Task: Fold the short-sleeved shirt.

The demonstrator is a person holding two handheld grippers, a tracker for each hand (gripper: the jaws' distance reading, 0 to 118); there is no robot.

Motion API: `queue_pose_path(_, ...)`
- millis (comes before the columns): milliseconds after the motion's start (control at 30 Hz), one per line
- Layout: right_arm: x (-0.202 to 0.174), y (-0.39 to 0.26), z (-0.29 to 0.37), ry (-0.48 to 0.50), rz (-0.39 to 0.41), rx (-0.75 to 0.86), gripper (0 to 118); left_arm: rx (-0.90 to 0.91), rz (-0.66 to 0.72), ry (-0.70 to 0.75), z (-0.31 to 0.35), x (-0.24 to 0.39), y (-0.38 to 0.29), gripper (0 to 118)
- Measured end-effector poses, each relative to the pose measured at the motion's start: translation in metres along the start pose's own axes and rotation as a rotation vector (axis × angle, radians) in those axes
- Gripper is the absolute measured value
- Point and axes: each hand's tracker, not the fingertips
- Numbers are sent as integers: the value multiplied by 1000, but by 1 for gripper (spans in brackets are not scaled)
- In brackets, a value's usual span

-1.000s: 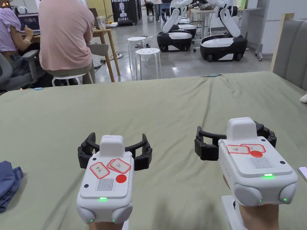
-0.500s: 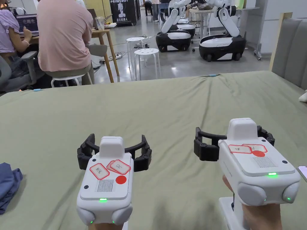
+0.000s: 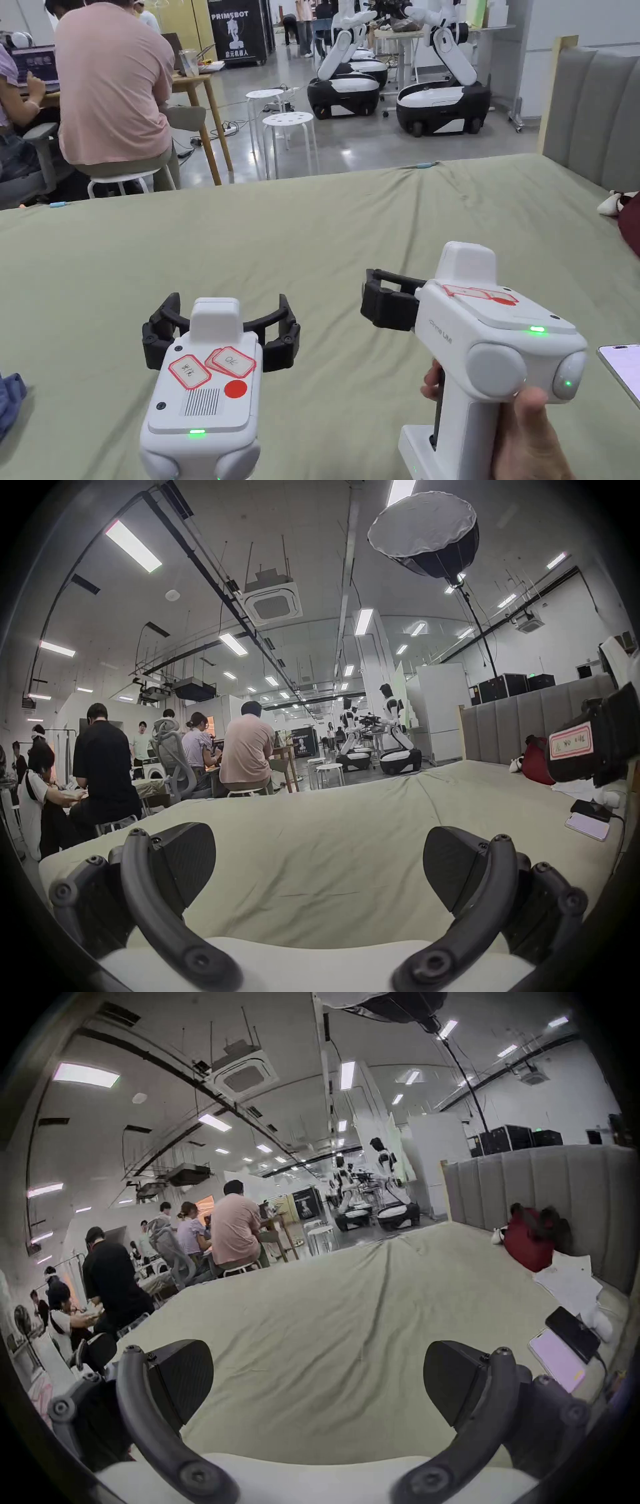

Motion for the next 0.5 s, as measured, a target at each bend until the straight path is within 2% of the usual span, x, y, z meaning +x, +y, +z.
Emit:
queue_pose_path(267,-2,-1,1,-53,50,-1,118,-11,18,14,1,-5,0,118)
queue_pose_path(400,2,-3,-7,-100,-31,-66,118,-11,21,17,2,-5,1,118)
queue_pose_path(500,2,-5,-6,-119,-39,-60,118,-12,56,14,2,-8,5,118)
